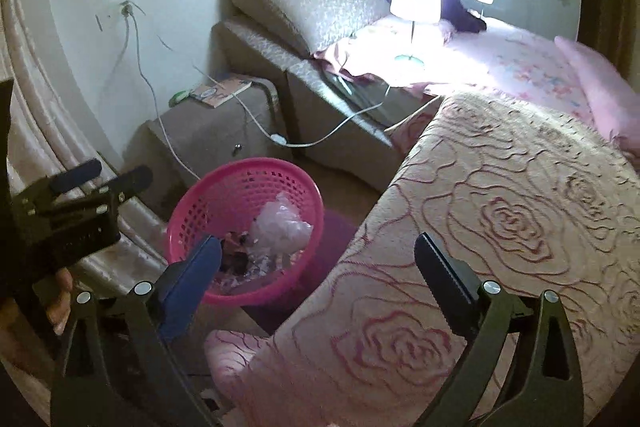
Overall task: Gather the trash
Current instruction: 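Raise both open tools slightly away from the basket rim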
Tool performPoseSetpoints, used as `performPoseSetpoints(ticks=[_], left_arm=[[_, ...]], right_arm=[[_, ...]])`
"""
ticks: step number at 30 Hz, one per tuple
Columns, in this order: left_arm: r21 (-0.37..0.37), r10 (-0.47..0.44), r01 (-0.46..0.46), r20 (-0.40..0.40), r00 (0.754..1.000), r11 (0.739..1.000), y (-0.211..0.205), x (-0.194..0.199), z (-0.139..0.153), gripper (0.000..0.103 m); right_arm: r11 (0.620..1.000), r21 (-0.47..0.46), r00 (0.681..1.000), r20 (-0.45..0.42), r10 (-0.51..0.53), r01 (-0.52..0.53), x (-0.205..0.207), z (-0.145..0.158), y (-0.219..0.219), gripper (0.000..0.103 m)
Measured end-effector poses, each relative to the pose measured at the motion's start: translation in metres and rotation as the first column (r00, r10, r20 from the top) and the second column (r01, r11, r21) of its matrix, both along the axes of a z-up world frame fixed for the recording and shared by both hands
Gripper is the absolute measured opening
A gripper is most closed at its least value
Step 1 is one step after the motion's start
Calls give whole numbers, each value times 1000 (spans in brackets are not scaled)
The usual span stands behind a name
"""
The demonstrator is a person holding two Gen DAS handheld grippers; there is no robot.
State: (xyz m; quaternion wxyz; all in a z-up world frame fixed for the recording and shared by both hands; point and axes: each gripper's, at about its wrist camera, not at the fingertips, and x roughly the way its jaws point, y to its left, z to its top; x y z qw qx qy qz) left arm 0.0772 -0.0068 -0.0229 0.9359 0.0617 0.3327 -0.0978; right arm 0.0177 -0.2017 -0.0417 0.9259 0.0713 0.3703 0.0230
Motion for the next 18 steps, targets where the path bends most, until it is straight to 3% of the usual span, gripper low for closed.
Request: performPoseSetpoints(ticks=[6,13,18], left_arm=[[-28,9,-9,2,1000,1000,-1,-18,13,89],[-54,41,-44,-52,998,998,12,-36,12,90],[-87,23,-25,-31,999,996,16,-55,22,92]], right_arm=[[999,-22,998,64,-26,27,-22,16,-1,95],[999,-11,993,109,-51,53,-40,27,-3,95],[998,1,991,117,-65,66,-46,29,-4,96]])
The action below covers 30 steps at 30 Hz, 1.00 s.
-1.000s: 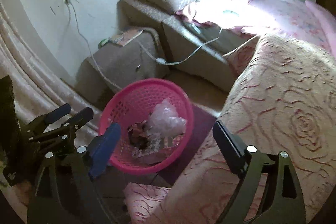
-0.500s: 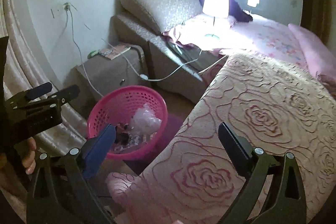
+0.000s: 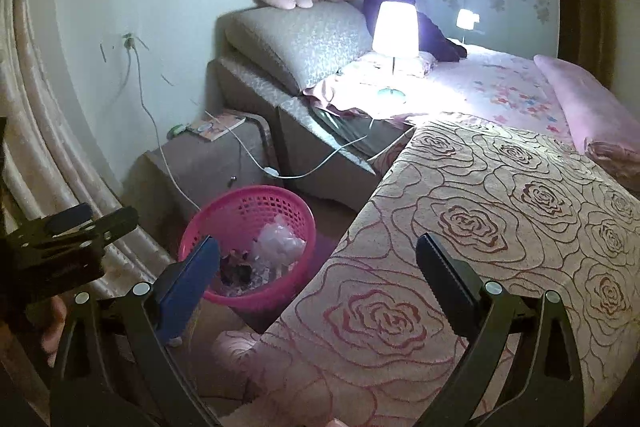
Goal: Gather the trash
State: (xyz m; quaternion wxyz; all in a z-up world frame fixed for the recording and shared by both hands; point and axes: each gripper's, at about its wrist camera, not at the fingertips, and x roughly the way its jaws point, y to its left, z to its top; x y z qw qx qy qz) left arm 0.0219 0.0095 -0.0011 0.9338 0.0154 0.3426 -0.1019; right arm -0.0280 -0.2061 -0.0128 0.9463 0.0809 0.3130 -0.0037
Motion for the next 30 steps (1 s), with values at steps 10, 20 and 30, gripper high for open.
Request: performPoseSetpoints(ticks=[10,20,30], left_arm=[[129,52,-60,61,997,990,-14,-16,1,94],[142,40,-49,66,997,989,-17,-21,-4,94],[151,48,-56,59,997,987,-17,-18,-6,94]], right_arm=[[1000,7,1000,-1,10,-10,-11,-2,10,95],[1000,-5,1000,3,13,-13,-13,-3,16,95],[1000,-6,1000,-2,17,-17,-13,-4,19,95]])
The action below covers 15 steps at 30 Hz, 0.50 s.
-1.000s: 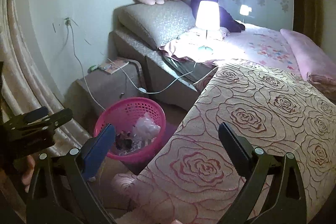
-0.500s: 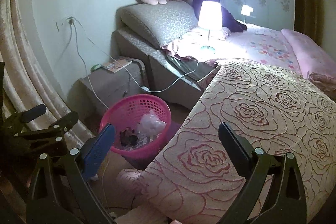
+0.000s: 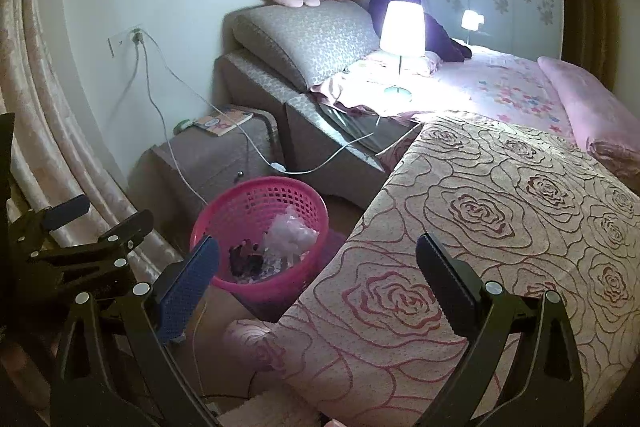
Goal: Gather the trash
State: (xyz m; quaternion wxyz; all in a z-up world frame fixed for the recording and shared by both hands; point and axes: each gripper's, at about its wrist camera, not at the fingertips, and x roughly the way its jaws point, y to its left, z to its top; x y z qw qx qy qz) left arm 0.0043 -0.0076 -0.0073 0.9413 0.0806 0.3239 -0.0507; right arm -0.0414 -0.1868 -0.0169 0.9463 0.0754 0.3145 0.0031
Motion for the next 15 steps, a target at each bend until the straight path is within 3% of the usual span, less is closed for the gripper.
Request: performPoseSetpoints(ticks=[15], left_arm=[[8,2,-2,-28,1000,1000,2,4,-6,94]], right_arm=[[1000,-6,1000,-14,8,-8,2,-3,4,95]])
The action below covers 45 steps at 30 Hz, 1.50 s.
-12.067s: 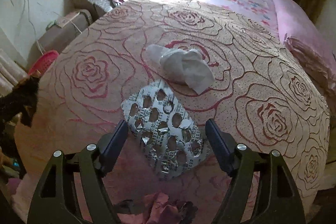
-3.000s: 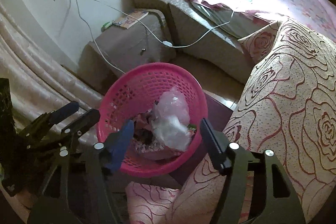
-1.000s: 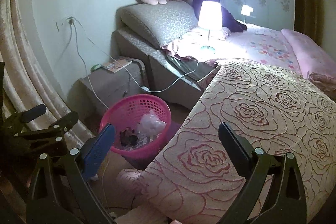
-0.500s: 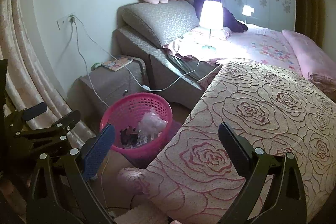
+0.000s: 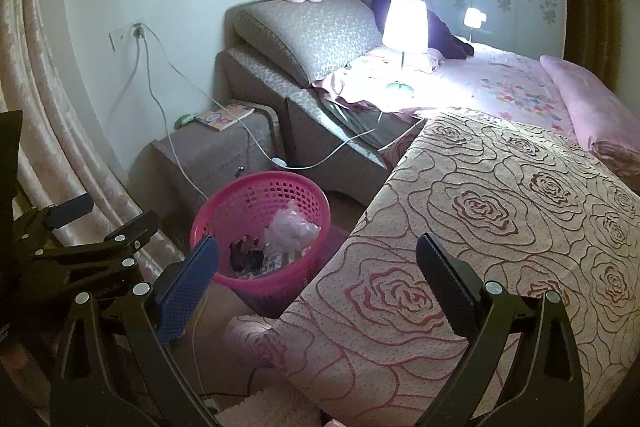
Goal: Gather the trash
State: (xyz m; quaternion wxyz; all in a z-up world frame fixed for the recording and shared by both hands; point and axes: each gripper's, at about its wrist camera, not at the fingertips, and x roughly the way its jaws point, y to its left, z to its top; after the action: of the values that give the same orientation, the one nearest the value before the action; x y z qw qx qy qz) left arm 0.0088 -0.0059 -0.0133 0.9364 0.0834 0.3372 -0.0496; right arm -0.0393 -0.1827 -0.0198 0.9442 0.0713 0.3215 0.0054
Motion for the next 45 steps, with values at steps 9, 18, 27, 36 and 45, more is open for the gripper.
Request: performPoseSetpoints(ticks=[9,18,27,36,45], left_arm=[[2,-2,2,-3,1000,1000,-1,-1,-1,94],[21,2,-2,-7,1000,1000,-4,-1,-5,94],[21,-1,1,-7,1000,1000,-6,-2,-5,94],[21,-5,5,-6,1000,1000,-8,-3,-4,94],[21,-4,5,-6,1000,1000,-8,-3,-4,94]], right_arm=[[1000,1,1000,-3,1,-1,1,-1,1,96],[1000,0,1000,-3,1,-1,1,-1,1,95],[1000,2,1000,-4,4,-4,1,-2,1,95],[1000,2,1000,-4,3,-3,1,-2,1,95],[1000,3,1000,-4,3,-3,0,-2,0,95]])
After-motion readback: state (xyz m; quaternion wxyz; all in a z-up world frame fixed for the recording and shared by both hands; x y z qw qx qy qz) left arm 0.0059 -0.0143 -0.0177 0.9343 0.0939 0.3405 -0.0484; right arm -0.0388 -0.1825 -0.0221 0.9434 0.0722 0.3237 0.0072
